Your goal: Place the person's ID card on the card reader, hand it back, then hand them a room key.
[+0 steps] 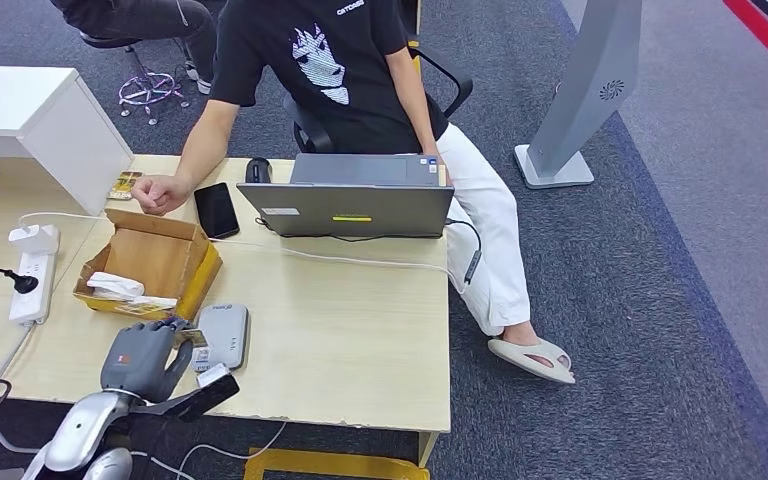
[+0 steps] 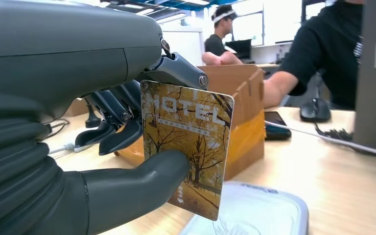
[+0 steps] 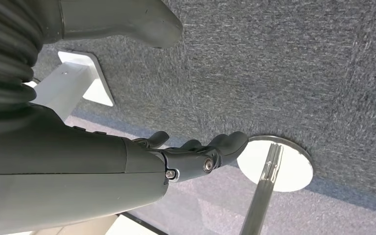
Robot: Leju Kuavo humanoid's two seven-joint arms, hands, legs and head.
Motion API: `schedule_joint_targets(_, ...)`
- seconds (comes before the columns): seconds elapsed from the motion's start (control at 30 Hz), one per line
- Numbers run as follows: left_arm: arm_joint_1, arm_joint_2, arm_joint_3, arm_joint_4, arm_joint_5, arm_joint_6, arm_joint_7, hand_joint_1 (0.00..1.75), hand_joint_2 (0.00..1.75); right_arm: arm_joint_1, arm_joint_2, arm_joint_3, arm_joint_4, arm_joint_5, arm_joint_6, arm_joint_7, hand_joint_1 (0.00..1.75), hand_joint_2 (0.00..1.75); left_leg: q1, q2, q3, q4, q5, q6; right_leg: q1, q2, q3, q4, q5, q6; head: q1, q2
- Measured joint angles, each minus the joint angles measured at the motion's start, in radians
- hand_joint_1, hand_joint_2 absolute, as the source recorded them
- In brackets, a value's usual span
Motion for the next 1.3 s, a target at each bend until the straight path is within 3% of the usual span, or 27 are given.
schedule_joint_targets(0.63,-0.042,-0.055,0.066,0.126,0.003,0.049,-0.016,1.75,1.75,-0.001,0.0,0.002,0.0,0.0,-0.001,0.0,0.0,1.75,0.0,0.0,0.0,0.0,0.0,0.0,0.0,0.0,0.0,0.0,0.0,0.0,0.0,0.0)
schedule_joint_targets(1.07,-0.066,-0.056,0.067,0.148,0.083,-0.086,-0.029,1.75,1.75,-0.001,0.0,0.002,-0.012,0.0,0.012,0.004,0.0,1.75,0.0,0.0,0.0,0.0,0.0,0.0,0.0,-0.001,0.001,0.0,0.0,0.0,0.0,0.0)
schedule_joint_targets(1.3,-0.072,-0.049,0.066,0.149,0.087,-0.106,-0.029,1.75,1.75,-0.001,0.0,0.003,-0.016,0.0,0.015,0.007,0.0,1.75,0.0,0.0,0.001,0.0,0.0,0.0,0.0,-0.001,0.001,0.0,0.0,0.0,0.0,0.0)
